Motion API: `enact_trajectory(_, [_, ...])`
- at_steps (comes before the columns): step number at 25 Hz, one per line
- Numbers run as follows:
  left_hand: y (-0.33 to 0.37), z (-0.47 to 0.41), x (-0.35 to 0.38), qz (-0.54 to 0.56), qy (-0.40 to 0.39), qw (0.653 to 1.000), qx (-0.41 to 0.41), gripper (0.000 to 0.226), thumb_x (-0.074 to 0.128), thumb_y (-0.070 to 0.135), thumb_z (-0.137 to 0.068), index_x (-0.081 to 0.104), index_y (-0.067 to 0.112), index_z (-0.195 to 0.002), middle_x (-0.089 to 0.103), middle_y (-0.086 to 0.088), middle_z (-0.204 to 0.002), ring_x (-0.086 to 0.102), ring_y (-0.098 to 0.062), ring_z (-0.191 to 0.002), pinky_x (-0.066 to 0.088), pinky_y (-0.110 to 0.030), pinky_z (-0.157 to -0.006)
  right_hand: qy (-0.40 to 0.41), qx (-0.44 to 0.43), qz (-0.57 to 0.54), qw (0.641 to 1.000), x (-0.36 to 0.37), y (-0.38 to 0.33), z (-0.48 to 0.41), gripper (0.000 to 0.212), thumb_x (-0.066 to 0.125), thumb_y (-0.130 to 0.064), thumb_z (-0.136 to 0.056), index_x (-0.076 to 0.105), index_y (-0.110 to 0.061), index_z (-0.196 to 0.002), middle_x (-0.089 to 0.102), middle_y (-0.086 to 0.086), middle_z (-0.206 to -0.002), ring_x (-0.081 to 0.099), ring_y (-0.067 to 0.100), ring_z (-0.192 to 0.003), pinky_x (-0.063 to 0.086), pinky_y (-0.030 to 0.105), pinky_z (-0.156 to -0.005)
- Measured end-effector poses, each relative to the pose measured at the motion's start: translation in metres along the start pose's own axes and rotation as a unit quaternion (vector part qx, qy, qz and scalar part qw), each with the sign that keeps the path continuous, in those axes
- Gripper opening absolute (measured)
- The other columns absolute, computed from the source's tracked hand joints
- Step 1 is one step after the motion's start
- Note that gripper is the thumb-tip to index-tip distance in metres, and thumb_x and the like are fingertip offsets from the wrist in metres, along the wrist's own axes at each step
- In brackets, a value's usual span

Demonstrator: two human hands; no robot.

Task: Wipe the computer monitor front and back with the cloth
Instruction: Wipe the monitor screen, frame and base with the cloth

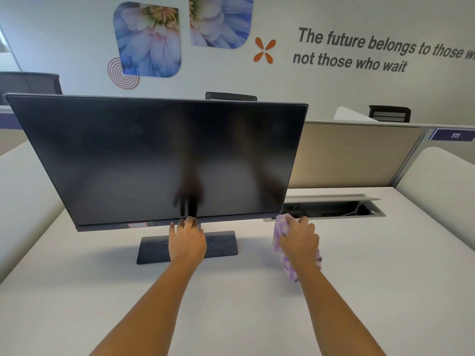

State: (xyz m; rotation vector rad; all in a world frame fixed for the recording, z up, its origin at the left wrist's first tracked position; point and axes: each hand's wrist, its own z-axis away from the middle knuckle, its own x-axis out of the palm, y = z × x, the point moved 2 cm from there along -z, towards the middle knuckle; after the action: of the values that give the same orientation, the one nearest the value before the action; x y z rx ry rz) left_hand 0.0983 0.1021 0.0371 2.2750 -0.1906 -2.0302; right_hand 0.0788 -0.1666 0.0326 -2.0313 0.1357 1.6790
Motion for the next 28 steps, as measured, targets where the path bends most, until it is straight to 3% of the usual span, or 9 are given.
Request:
enact_trajectory(3, [0.000, 0.000, 0.000, 0.000, -0.002, 1.000, 0.001, 0.045, 0.028, 0.033, -0.101, 0.031, 0.018, -0.143, 0.033, -0.002, -0.149, 0.030, -0.022, -0.138, 0.008, -0.042, -0.117, 0.075, -0.039, 0.046, 0.995, -0.003, -0.009, -0.003, 0.053, 0.054, -0.034, -0.089, 0.039, -0.027, -0.139, 0.050, 0.010, -0.123, 0.051, 0.025, -0.107, 0.048, 0.034, -0.084])
enact_trajectory(5, [0.002, 0.000, 0.000, 0.001, -0.003, 1.000, -0.001, 0.045, 0.029, 0.033, -0.101, 0.031, 0.018, -0.142, 0.033, -0.003, -0.149, 0.030, -0.022, -0.137, 0.008, -0.042, -0.117, 0.041, -0.063, 0.087, 0.993, 0.000, -0.013, -0.007, 0.055, 0.056, -0.039, -0.089, 0.037, -0.026, -0.140, 0.049, 0.009, -0.129, 0.050, 0.025, -0.114, 0.047, 0.034, -0.091])
enact_trajectory(8, [0.002, 0.000, -0.002, -0.003, -0.005, 1.000, 0.002, 0.045, 0.029, 0.033, -0.101, 0.031, 0.018, -0.143, 0.033, -0.003, -0.149, 0.030, -0.022, -0.138, 0.007, -0.042, -0.117, 0.008, -0.007, 0.136, 0.991, -0.001, -0.011, -0.010, 0.057, 0.058, -0.044, -0.088, 0.038, -0.024, -0.138, 0.042, 0.009, -0.136, 0.045, 0.026, -0.122, 0.043, 0.034, -0.096])
enact_trajectory(10, [0.001, 0.001, -0.002, -0.008, -0.007, 1.000, 0.005, 0.045, 0.030, 0.033, -0.101, 0.030, 0.018, -0.143, 0.032, -0.003, -0.150, 0.030, -0.022, -0.138, 0.007, -0.043, -0.117, 0.048, 0.016, 0.098, 0.994, -0.004, -0.012, -0.008, 0.054, 0.056, -0.043, -0.089, 0.039, -0.024, -0.137, 0.045, 0.009, -0.132, 0.048, 0.025, -0.117, 0.045, 0.032, -0.091])
enact_trajectory(12, [0.001, 0.001, -0.002, -0.010, -0.007, 1.000, 0.006, 0.046, 0.030, 0.034, -0.100, 0.030, 0.018, -0.143, 0.032, -0.003, -0.150, 0.030, -0.022, -0.138, 0.007, -0.043, -0.117, 0.066, -0.029, 0.079, 0.994, -0.002, -0.016, -0.006, 0.054, 0.053, -0.042, -0.090, 0.037, -0.026, -0.139, 0.047, 0.009, -0.129, 0.049, 0.024, -0.113, 0.047, 0.032, -0.088])
enact_trajectory(17, [0.002, 0.000, 0.000, 0.003, -0.008, 1.000, -0.001, 0.046, 0.029, 0.035, -0.100, 0.031, 0.018, -0.143, 0.032, -0.003, -0.150, 0.031, -0.023, -0.138, 0.007, -0.043, -0.117, -0.006, -0.019, 0.061, 0.998, 0.002, -0.010, -0.009, 0.054, 0.052, -0.046, -0.091, 0.039, -0.027, -0.140, 0.045, 0.009, -0.135, 0.048, 0.026, -0.120, 0.046, 0.035, -0.097])
enact_trajectory(22, [0.002, 0.000, -0.001, -0.003, -0.007, 1.000, 0.001, 0.046, 0.029, 0.035, -0.100, 0.030, 0.018, -0.143, 0.031, -0.003, -0.150, 0.031, -0.023, -0.137, 0.007, -0.043, -0.117, 0.060, -0.028, -0.054, 0.996, -0.006, -0.014, -0.002, 0.048, 0.053, -0.038, -0.091, 0.046, -0.023, -0.136, 0.051, 0.007, -0.124, 0.053, 0.023, -0.109, 0.050, 0.032, -0.087])
enact_trajectory(26, [0.002, 0.001, -0.002, -0.007, -0.004, 1.000, 0.001, 0.046, 0.028, 0.035, -0.101, 0.030, 0.018, -0.143, 0.031, -0.003, -0.150, 0.031, -0.023, -0.137, 0.007, -0.043, -0.117, -0.046, -0.136, -0.080, 0.987, 0.001, -0.019, 0.001, 0.044, 0.051, -0.044, -0.093, 0.049, -0.028, -0.134, 0.051, 0.001, -0.129, 0.055, 0.023, -0.111, 0.049, 0.035, -0.093])
enact_trajectory(28, [0.002, 0.001, -0.002, -0.015, -0.003, 1.000, 0.004, 0.046, 0.029, 0.035, -0.100, 0.030, 0.019, -0.143, 0.031, -0.003, -0.150, 0.031, -0.022, -0.137, 0.007, -0.043, -0.117, -0.029, -0.103, -0.083, 0.991, 0.000, -0.015, -0.004, 0.037, 0.049, -0.042, -0.092, 0.054, -0.030, -0.127, 0.052, 0.003, -0.126, 0.055, 0.024, -0.107, 0.050, 0.038, -0.091])
